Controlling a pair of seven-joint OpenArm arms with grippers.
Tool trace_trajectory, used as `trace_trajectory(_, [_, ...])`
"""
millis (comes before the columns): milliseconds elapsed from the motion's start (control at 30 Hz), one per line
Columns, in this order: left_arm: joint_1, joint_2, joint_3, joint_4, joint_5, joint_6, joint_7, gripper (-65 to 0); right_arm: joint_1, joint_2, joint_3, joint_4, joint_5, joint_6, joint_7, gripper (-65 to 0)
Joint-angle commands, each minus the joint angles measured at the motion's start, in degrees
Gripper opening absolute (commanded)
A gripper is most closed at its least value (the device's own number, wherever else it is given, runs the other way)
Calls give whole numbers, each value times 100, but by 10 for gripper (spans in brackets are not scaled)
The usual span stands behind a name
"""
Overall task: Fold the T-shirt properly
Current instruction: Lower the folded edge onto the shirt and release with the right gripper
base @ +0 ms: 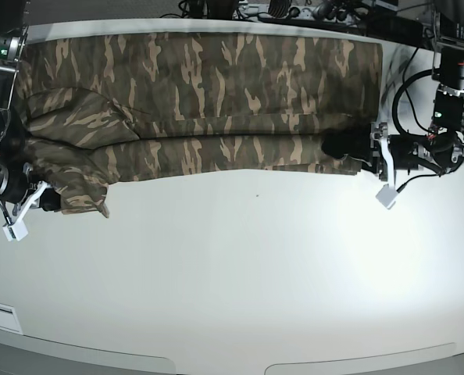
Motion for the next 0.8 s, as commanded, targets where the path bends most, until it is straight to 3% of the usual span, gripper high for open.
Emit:
trace_trajectory(0, [153,-52,72,-76,218,199,502,-307,155,170,39,85,334,36,-44,-650])
trace_trajectory(267, [151,-50,72,-79,218,197,369,-307,151,597,39,90,2533,36,-1423,-650])
trace_trajectory(400, [153,-50,72,-76,218,197,297,-307,92,811,59,96,3784,36,-2570,-650])
trace_trajectory(500, [151,-52,72,-76,218,199,302,-307,-72,901,168,162,3784,36,-3156,-650])
trace_trajectory(767, [151,-50,72,-76,218,197,299,-307,-1174,911,1207,1534,3784,36,-3166,-650])
